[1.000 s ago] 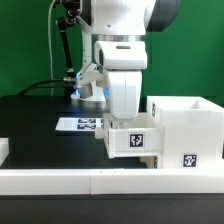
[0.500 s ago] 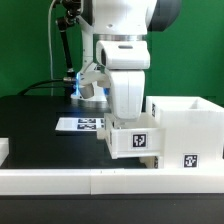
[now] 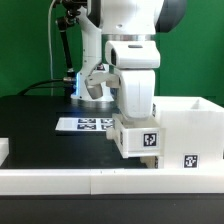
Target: Assemble drawer
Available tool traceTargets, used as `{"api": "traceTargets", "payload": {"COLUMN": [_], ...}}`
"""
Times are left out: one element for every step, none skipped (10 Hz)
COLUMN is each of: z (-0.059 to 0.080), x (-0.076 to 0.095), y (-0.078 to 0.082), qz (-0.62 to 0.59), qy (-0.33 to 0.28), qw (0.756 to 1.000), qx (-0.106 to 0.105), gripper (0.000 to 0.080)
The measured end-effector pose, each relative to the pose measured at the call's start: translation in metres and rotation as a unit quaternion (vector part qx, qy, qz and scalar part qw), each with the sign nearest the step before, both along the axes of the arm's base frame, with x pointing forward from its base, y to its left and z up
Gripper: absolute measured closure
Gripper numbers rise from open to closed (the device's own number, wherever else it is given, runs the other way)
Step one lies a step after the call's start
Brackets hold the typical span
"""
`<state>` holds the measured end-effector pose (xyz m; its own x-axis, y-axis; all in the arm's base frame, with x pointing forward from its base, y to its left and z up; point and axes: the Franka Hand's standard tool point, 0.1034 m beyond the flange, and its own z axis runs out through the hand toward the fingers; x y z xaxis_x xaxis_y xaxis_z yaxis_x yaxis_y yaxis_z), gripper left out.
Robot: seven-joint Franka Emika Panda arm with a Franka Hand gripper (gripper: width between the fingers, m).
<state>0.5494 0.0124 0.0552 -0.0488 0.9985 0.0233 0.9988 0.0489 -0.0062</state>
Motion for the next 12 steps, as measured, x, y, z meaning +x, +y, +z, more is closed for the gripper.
{"api": "traceTargets", "payload": {"z": [0.000,0.000,0.000,0.000,0.001,0.004,0.009,0.017,0.025,0.033,0.042,0.049], "x": [0.000,0.000,0.000,0.000,0.001,0.002,0.004,0.006,0.008,0.010,0.017,0.025], "y": [0.000,-0.001,-0.001,-0.001,-0.003,-0.003,-0.002,-0.002,-0.002,-0.004,-0.008,-0.015], "qz": [0.000,-0.001,-0.001,-0.001,-0.003,-0.002,-0.003,-0.003,-0.006,-0.007,-0.007,-0.003], "qy": [-0.001,-0.001,0.000,-0.001,-0.001,-0.004,-0.006,-0.009,-0.007,-0.003,0.002,0.002], "qw": [1.000,1.000,1.000,1.000,1.000,1.000,1.000,1.000,1.000,1.000,1.000,1.000], "qx": [0.000,0.000,0.000,0.000,0.000,0.000,-0.001,-0.003,-0.006,-0.008,-0.011,-0.013], "gripper": [0.0757,0.0757,0.0706,0.0706,0.0540,0.0358,0.0226,0.0226,0.0166,0.0166,0.0153,0.0151]}}
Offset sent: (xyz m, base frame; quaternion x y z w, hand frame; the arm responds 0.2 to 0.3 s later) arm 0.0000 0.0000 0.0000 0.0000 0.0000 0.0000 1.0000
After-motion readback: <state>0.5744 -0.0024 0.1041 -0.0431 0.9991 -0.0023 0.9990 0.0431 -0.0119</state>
